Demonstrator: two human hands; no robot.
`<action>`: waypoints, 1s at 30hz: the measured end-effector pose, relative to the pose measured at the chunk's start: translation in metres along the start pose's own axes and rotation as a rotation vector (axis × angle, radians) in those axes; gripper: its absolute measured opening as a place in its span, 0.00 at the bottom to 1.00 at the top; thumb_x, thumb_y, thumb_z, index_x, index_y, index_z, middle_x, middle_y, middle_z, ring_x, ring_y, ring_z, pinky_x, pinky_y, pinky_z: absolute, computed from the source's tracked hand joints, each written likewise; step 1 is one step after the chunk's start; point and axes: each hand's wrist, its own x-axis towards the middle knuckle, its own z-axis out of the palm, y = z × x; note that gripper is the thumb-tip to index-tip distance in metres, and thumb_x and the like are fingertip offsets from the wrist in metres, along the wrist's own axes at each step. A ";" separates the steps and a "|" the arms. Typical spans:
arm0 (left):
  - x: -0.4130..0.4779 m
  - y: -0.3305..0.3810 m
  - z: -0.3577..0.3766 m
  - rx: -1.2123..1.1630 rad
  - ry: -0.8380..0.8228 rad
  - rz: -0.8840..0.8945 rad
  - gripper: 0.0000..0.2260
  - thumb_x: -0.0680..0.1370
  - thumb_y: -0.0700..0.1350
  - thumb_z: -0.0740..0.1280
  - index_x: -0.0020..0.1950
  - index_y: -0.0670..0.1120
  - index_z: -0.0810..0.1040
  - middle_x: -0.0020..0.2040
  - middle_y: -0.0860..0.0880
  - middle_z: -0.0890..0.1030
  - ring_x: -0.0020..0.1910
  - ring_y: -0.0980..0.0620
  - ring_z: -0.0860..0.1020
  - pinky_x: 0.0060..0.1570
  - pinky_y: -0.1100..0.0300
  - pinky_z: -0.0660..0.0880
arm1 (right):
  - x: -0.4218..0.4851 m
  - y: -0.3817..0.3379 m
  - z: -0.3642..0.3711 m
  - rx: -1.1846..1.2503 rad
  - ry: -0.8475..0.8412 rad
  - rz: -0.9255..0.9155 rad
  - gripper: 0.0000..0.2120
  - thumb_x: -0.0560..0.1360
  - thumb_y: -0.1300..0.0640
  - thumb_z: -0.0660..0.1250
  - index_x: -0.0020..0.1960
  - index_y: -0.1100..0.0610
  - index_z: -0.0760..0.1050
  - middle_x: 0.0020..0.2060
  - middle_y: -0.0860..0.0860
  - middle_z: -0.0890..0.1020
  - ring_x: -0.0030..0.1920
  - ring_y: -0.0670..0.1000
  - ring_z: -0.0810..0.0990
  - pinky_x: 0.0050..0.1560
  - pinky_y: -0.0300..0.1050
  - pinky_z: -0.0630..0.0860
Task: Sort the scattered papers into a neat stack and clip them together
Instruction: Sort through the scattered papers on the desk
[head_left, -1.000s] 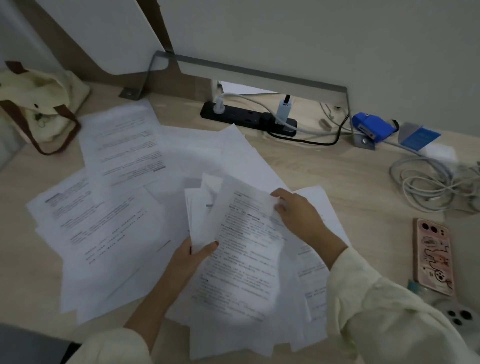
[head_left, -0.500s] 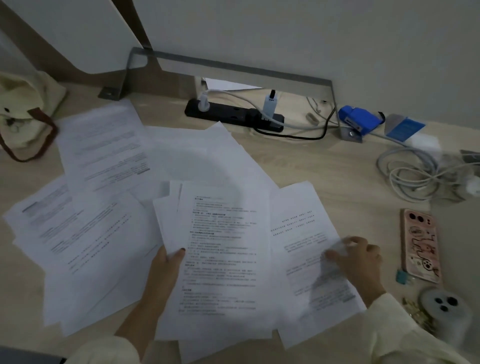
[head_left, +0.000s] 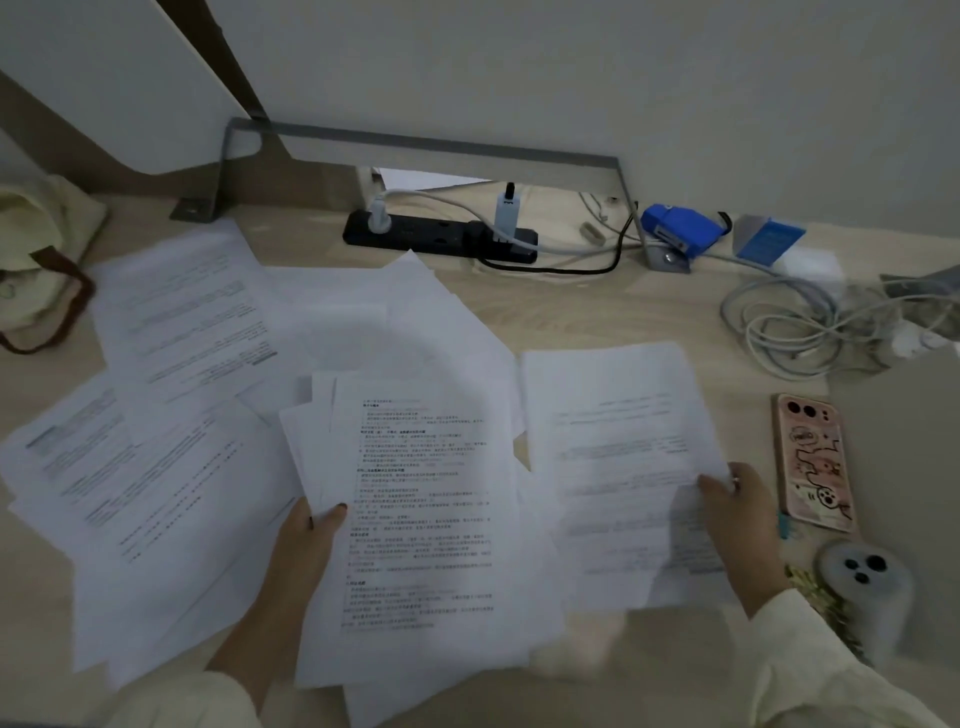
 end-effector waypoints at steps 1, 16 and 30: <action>0.000 -0.001 -0.001 0.002 -0.003 -0.003 0.16 0.79 0.40 0.61 0.66 0.44 0.70 0.56 0.46 0.77 0.51 0.48 0.75 0.52 0.55 0.69 | 0.000 -0.001 -0.006 0.094 0.055 0.010 0.11 0.77 0.62 0.60 0.57 0.65 0.71 0.45 0.58 0.75 0.44 0.55 0.73 0.39 0.44 0.68; -0.013 0.009 -0.011 -0.075 -0.127 -0.068 0.16 0.78 0.40 0.62 0.66 0.47 0.72 0.58 0.45 0.80 0.53 0.46 0.80 0.53 0.53 0.76 | 0.013 -0.025 -0.020 0.942 -0.502 0.162 0.19 0.79 0.56 0.56 0.68 0.60 0.68 0.65 0.57 0.76 0.64 0.57 0.74 0.57 0.53 0.74; 0.000 0.028 -0.012 -0.348 -0.201 -0.283 0.30 0.77 0.63 0.50 0.70 0.44 0.67 0.65 0.43 0.74 0.54 0.45 0.76 0.54 0.51 0.72 | -0.011 -0.089 0.044 -0.418 -0.688 -0.438 0.10 0.77 0.63 0.59 0.49 0.53 0.77 0.45 0.53 0.81 0.44 0.53 0.79 0.41 0.39 0.72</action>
